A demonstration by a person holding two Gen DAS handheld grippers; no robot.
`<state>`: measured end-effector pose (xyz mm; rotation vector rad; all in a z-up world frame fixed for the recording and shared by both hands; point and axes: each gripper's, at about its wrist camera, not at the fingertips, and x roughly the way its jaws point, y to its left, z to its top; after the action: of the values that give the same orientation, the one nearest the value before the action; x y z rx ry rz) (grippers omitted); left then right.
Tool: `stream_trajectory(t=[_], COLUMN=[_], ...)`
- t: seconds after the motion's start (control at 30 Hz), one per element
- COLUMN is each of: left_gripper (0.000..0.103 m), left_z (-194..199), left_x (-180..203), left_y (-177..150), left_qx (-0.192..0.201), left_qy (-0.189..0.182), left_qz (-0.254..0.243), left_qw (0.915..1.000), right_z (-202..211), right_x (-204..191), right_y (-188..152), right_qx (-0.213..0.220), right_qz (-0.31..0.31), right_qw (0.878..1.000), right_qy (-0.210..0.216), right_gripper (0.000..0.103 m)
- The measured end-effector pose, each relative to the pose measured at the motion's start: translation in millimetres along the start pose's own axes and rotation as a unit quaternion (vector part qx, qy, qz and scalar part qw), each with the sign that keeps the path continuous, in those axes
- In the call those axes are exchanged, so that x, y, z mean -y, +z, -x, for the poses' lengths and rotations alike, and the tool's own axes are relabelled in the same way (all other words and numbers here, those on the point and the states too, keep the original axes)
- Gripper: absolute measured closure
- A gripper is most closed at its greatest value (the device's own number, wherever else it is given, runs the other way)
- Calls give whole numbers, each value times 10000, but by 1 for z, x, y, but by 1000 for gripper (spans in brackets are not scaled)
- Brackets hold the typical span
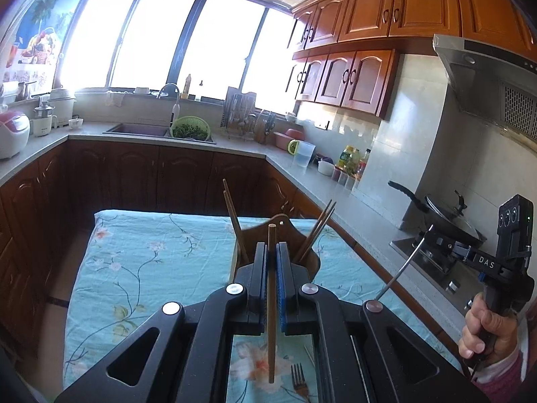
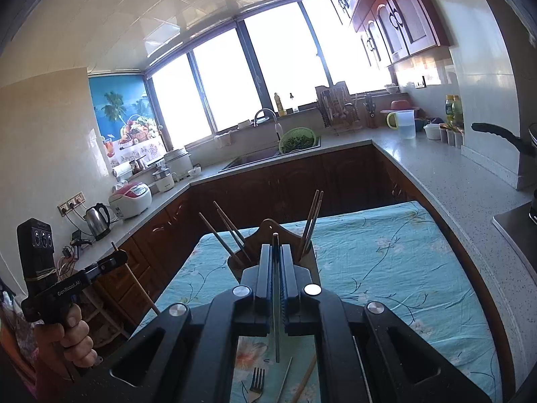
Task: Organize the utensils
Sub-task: 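Lower both held chopsticks into the wooden holder, then open both tools and move them back over the remaining utensils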
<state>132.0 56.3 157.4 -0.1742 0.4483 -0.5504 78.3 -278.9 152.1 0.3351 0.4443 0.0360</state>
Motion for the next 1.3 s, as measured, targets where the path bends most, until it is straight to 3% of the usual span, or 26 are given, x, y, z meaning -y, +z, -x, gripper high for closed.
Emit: stream_trajectory(t=[0.43, 0.7, 0.97, 1.3], left_gripper=[100, 100, 100, 99], left_z=[-42, -95, -148, -203], left_x=[-3, -12, -17, -31], left_y=[60, 64, 42, 6], left_qx=[740, 875, 804, 177], left_qy=[182, 368, 609, 741], left_qz=[40, 246, 400, 595], left_qw=[9971, 9952, 9941, 9953], right_z=[-25, -57, -102, -151], right_x=[7, 17, 27, 37], right_y=[66, 82, 57, 11], right_qx=[508, 590, 304, -351], right_qz=[-37, -197, -298, -489], right_qw=[9987, 9980, 9988, 9978], right_qy=[-40, -74, -229, -266], right_gripper=[99, 99, 99, 99])
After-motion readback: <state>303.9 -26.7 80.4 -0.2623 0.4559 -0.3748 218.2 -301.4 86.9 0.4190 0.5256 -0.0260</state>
